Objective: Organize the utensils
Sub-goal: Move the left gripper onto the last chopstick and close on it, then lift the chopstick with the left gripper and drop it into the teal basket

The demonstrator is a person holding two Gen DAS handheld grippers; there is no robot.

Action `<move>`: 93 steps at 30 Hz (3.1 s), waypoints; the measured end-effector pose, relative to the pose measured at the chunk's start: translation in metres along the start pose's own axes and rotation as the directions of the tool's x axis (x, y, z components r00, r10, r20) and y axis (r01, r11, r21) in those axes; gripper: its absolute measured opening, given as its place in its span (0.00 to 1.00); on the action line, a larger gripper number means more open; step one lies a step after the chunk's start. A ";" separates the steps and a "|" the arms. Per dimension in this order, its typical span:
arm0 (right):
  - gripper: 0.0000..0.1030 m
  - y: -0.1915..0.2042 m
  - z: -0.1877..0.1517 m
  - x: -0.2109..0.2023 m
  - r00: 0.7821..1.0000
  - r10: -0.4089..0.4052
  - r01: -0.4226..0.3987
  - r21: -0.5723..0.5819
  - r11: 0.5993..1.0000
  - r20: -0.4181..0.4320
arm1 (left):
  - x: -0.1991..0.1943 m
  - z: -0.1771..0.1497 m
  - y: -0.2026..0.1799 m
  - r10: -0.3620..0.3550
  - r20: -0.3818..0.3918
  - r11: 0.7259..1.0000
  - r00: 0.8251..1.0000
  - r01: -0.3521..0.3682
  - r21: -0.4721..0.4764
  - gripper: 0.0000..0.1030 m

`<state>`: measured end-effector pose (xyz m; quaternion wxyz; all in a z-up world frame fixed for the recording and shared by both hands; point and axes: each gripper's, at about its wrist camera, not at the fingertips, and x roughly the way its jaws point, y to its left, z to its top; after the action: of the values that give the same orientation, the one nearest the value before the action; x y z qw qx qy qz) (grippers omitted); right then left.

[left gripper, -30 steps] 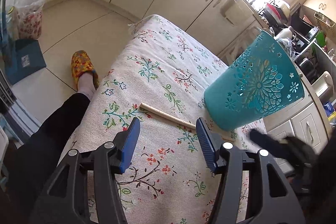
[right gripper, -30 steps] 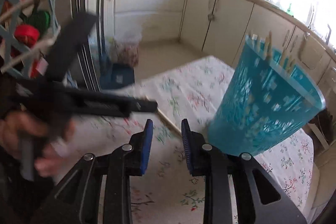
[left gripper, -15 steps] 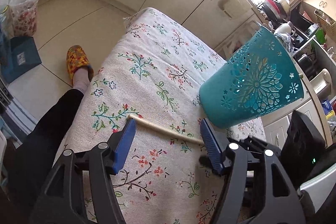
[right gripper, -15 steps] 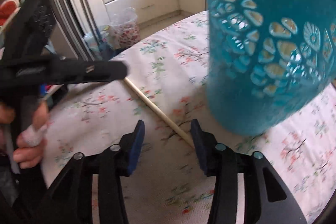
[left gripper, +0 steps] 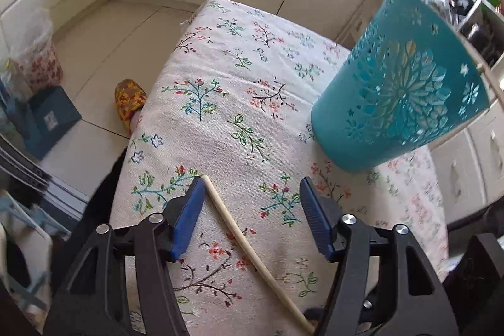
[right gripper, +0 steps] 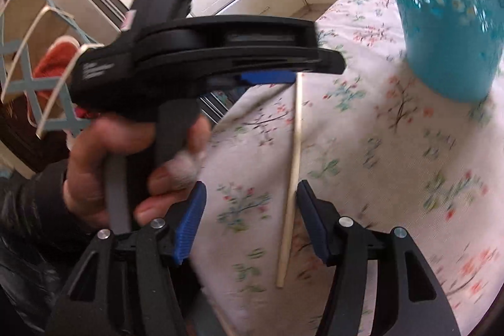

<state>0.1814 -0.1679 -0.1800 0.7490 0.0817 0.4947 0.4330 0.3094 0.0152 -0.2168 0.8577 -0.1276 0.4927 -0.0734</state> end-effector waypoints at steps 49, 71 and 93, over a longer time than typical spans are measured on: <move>0.72 -0.033 -0.004 -0.019 0.908 -0.409 0.408 0.038 0.912 0.085 | -0.118 0.035 -0.039 -0.176 0.250 0.951 0.952 0.100 0.291 0.05; 0.79 -0.030 -0.004 -0.013 0.913 -0.396 0.397 0.006 0.918 0.095 | -0.114 0.159 -0.157 -0.232 0.657 0.968 0.717 0.105 0.227 0.05; 0.81 -0.030 -0.004 -0.010 0.917 -0.387 0.387 0.011 0.922 0.096 | -0.087 0.066 -0.143 -0.064 0.481 0.926 0.874 -0.127 0.354 0.30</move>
<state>0.1940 -0.1944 -0.1915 0.8432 -0.0001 0.4624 0.2742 0.3226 -0.0905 -0.0718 0.9628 0.0326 0.2412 -0.1178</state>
